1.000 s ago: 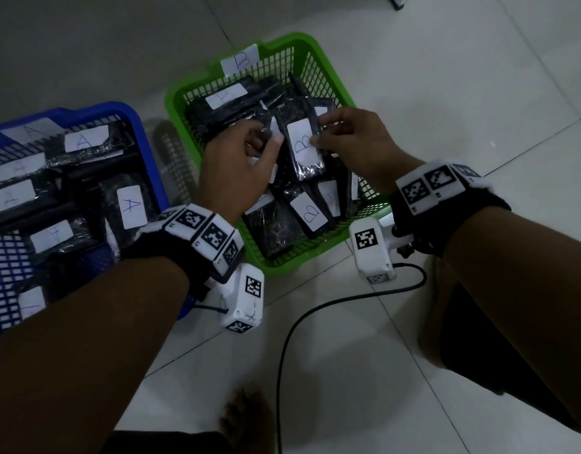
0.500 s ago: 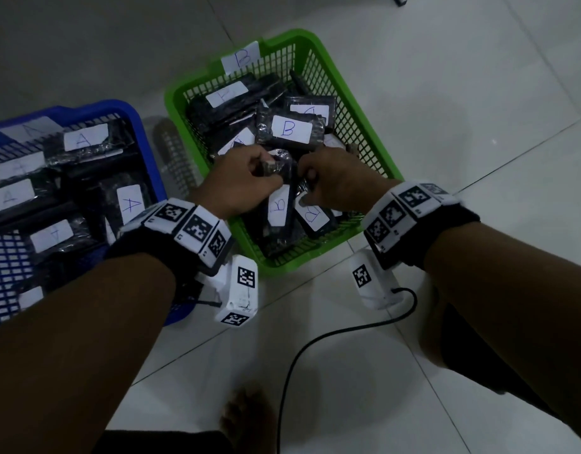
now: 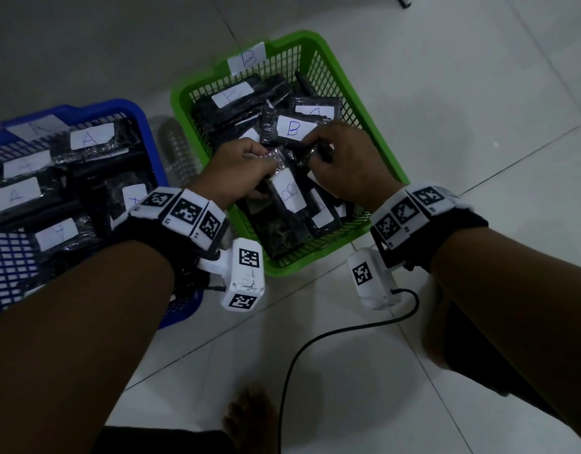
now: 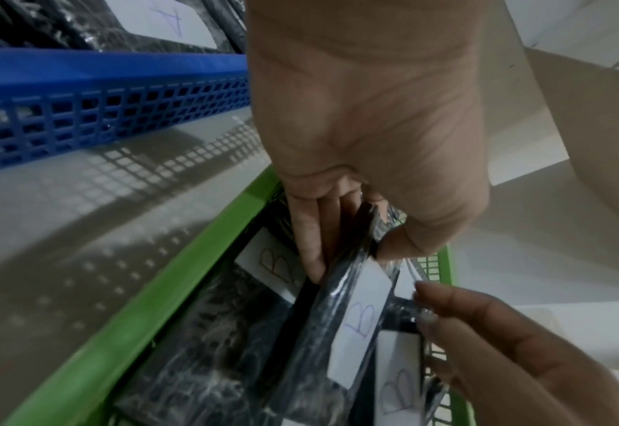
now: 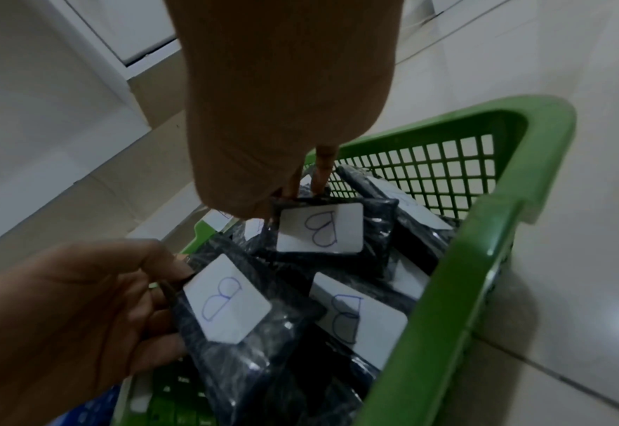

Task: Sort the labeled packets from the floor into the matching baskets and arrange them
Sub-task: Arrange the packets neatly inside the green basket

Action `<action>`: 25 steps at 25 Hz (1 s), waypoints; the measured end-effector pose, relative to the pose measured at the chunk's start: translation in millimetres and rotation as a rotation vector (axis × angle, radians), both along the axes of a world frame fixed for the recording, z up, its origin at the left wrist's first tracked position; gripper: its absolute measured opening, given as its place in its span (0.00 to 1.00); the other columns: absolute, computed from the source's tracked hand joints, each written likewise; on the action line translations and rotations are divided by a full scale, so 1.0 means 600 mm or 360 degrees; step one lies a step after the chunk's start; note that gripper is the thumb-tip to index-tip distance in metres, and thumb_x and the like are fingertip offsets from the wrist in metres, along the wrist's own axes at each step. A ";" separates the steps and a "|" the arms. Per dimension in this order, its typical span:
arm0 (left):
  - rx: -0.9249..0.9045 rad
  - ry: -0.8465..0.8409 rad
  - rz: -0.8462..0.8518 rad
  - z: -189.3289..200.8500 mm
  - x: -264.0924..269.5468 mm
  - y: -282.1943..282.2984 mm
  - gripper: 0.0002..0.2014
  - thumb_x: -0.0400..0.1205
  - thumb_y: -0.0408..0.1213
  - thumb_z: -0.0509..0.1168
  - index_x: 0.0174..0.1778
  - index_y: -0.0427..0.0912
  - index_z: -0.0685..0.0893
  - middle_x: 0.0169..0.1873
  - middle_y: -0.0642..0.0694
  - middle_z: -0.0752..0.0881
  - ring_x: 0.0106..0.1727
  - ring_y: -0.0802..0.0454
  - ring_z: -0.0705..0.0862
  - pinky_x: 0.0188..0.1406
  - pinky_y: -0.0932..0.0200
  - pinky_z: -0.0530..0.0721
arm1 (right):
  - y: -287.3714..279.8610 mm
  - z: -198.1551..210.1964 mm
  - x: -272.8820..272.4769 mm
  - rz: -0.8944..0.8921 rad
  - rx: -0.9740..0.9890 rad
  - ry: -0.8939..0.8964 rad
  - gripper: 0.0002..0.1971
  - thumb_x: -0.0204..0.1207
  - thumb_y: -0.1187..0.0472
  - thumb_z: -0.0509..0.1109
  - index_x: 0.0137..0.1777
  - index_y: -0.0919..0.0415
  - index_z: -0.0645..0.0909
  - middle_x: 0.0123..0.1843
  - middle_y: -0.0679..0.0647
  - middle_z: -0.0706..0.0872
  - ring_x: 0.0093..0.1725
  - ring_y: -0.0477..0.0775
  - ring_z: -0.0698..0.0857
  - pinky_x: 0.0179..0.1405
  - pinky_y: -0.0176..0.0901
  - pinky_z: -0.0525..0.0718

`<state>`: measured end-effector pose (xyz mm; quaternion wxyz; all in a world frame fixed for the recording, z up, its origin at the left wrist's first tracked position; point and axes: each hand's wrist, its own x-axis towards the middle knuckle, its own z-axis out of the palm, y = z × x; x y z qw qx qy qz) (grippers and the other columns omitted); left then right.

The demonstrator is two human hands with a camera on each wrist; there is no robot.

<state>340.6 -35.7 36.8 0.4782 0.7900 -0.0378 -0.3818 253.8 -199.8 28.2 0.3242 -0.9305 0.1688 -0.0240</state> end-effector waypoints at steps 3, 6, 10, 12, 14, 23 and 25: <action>-0.0056 -0.0027 0.0103 0.003 0.000 -0.002 0.05 0.77 0.32 0.70 0.47 0.43 0.84 0.40 0.48 0.86 0.42 0.52 0.87 0.38 0.56 0.91 | 0.014 0.005 0.000 -0.0019 0.0132 -0.0099 0.14 0.71 0.53 0.72 0.55 0.55 0.87 0.47 0.46 0.90 0.47 0.45 0.87 0.53 0.43 0.86; -0.0051 -0.0068 0.0037 0.003 -0.001 -0.001 0.07 0.77 0.31 0.70 0.45 0.49 0.85 0.44 0.47 0.88 0.45 0.52 0.87 0.43 0.54 0.90 | 0.013 0.004 0.000 0.0041 0.0272 0.0028 0.21 0.71 0.54 0.78 0.64 0.55 0.83 0.47 0.46 0.90 0.47 0.44 0.88 0.51 0.32 0.84; 0.0041 -0.0711 -0.0261 -0.001 0.004 0.012 0.11 0.76 0.36 0.70 0.53 0.50 0.89 0.45 0.53 0.90 0.44 0.57 0.87 0.47 0.61 0.85 | 0.007 0.002 0.007 0.0010 0.0523 0.0116 0.23 0.73 0.64 0.76 0.68 0.55 0.79 0.32 0.45 0.84 0.30 0.40 0.82 0.36 0.30 0.78; 0.0114 -0.1019 -0.0522 0.000 0.009 0.018 0.15 0.74 0.37 0.71 0.57 0.50 0.89 0.47 0.52 0.91 0.46 0.57 0.86 0.48 0.61 0.84 | 0.002 0.001 0.006 -0.0007 0.0613 0.0078 0.21 0.73 0.68 0.74 0.66 0.55 0.80 0.29 0.49 0.82 0.26 0.43 0.79 0.34 0.35 0.79; 0.0216 -0.1091 -0.0730 -0.005 0.013 0.023 0.18 0.71 0.39 0.75 0.58 0.48 0.89 0.50 0.47 0.90 0.49 0.50 0.87 0.50 0.55 0.85 | 0.000 0.002 0.003 0.0048 0.0651 0.0122 0.18 0.72 0.69 0.73 0.62 0.54 0.83 0.29 0.54 0.82 0.27 0.47 0.78 0.33 0.39 0.80; 0.0578 -0.1187 -0.0682 -0.030 0.017 0.035 0.23 0.71 0.36 0.77 0.62 0.40 0.81 0.57 0.35 0.81 0.59 0.38 0.81 0.55 0.48 0.80 | 0.021 -0.018 -0.003 0.0383 0.0599 0.0379 0.16 0.69 0.70 0.77 0.56 0.58 0.85 0.34 0.53 0.88 0.35 0.46 0.86 0.40 0.38 0.84; 0.0570 -0.1117 -0.0652 -0.022 0.019 0.034 0.27 0.70 0.41 0.79 0.64 0.40 0.81 0.59 0.35 0.80 0.61 0.38 0.80 0.58 0.49 0.79 | 0.023 -0.023 -0.004 0.0359 0.0638 0.0385 0.17 0.69 0.70 0.77 0.56 0.57 0.83 0.37 0.59 0.89 0.39 0.56 0.88 0.42 0.45 0.87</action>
